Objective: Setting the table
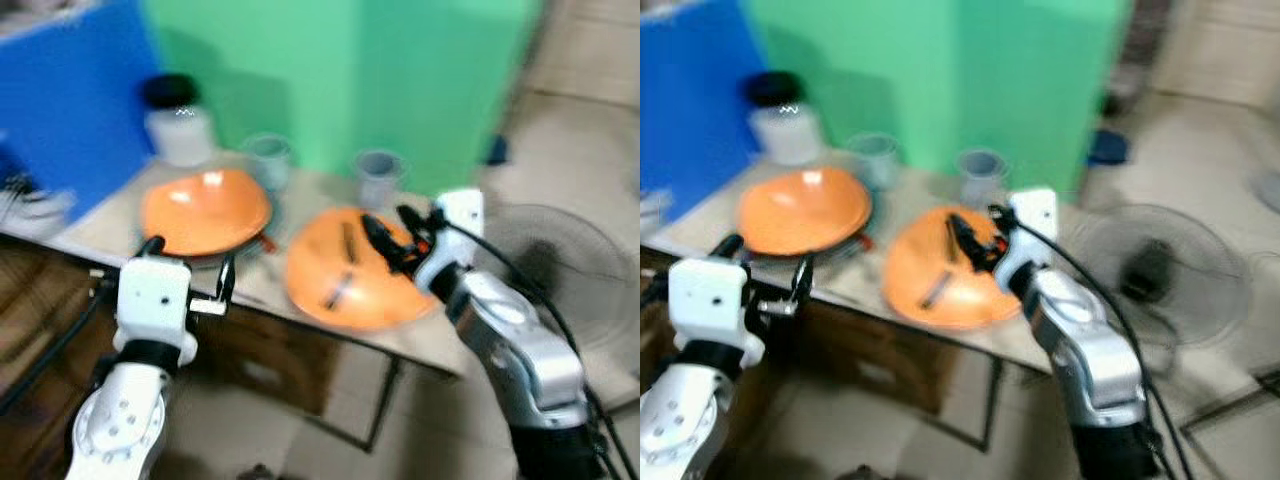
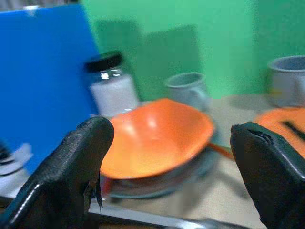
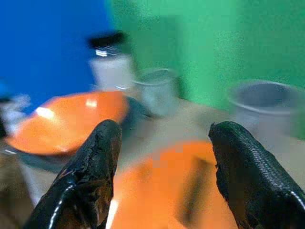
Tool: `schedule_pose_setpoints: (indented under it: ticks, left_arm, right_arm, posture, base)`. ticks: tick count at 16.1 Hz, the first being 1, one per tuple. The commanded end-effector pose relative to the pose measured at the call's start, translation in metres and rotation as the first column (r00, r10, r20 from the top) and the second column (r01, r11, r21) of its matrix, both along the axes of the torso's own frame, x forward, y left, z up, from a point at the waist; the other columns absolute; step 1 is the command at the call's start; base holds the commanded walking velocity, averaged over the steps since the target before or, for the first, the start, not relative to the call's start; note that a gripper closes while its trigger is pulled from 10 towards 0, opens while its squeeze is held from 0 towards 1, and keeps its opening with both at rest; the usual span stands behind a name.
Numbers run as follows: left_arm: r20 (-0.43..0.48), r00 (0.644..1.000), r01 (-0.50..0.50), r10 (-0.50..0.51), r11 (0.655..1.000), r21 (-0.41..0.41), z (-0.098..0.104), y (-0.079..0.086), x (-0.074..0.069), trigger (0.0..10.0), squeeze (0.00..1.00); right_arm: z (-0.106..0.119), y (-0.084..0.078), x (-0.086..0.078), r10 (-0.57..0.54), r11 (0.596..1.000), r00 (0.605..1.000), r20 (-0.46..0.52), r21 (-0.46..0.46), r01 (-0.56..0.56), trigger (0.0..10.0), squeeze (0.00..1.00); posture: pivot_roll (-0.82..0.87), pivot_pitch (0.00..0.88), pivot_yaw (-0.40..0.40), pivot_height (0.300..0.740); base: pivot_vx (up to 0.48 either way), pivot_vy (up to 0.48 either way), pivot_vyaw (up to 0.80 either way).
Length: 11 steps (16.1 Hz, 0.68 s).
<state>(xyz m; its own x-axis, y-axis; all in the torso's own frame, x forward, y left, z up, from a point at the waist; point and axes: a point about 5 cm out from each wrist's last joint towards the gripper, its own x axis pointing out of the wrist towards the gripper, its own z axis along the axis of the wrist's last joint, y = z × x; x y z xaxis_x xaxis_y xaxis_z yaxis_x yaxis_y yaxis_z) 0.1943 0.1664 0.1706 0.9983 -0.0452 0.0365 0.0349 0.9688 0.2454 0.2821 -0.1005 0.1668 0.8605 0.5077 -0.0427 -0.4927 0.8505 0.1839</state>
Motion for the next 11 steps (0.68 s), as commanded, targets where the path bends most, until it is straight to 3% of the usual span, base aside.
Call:
schedule_pose_setpoints:
  ticks: [1,2,3,4,8,11]
  left_arm:
    - [-0.019,0.999,0.047,-0.047,0.999,0.001,0.0,-0.004,0.001,10.0,0.0]
    - [-0.031,0.997,0.064,-0.064,0.998,0.009,0.0,-0.005,0.001,10.0,0.0]
    - [-0.035,0.993,0.113,-0.113,0.994,0.008,0.002,-0.009,0.002,10.0,0.0]
    - [-0.033,0.988,0.152,-0.152,0.988,-0.005,0.004,-0.011,0.002,10.0,0.0]
    - [-0.045,0.96,0.273,-0.277,0.959,-0.072,0.005,-0.021,0.002,10.0,0.0]
    - [-0.058,0.945,0.317,-0.322,0.945,-0.084,0.006,-0.022,0.003,10.0,0.0]
  right_arm:
    - [0.001,0.009,0.002,0.016,1.0,1.0,-0.018,-0.009,-0.016,10.0,0.0]
    - [0.0,0.011,0.003,0.006,1.0,1.0,-0.025,-0.02,-0.006,10.0,0.0]
    - [-0.004,0.012,0.009,-0.062,0.998,0.997,-0.052,-0.037,0.06,10.0,0.29]
    - [-0.007,0.013,0.017,-0.125,0.991,0.989,-0.076,-0.045,0.122,10.0,1.0]
    - [-0.011,0.029,0.043,-0.237,0.967,0.969,-0.068,-0.108,0.229,10.0,1.0]
    - [-0.016,0.044,0.052,-0.221,0.969,0.973,-0.069,-0.127,0.211,10.0,1.0]
  posture:
    - [0.0,0.039,0.003,0.74]
    - [0.0,0.039,0.003,0.74]
    - [0.0,0.04,0.004,0.74]
    - [0.0,0.041,0.004,0.74]
    - [0.0,0.046,-0.005,0.74]
    - [-0.01,0.051,-0.007,0.74]
  base:
    - [0.0,0.0,0.0]
    - [0.0,0.0,0.0]
    - [0.0,0.0,0.0]
    - [0.0,0.0,0.0]
    - [0.0,0.0,0.0]
    - [0.0,0.0,0.0]
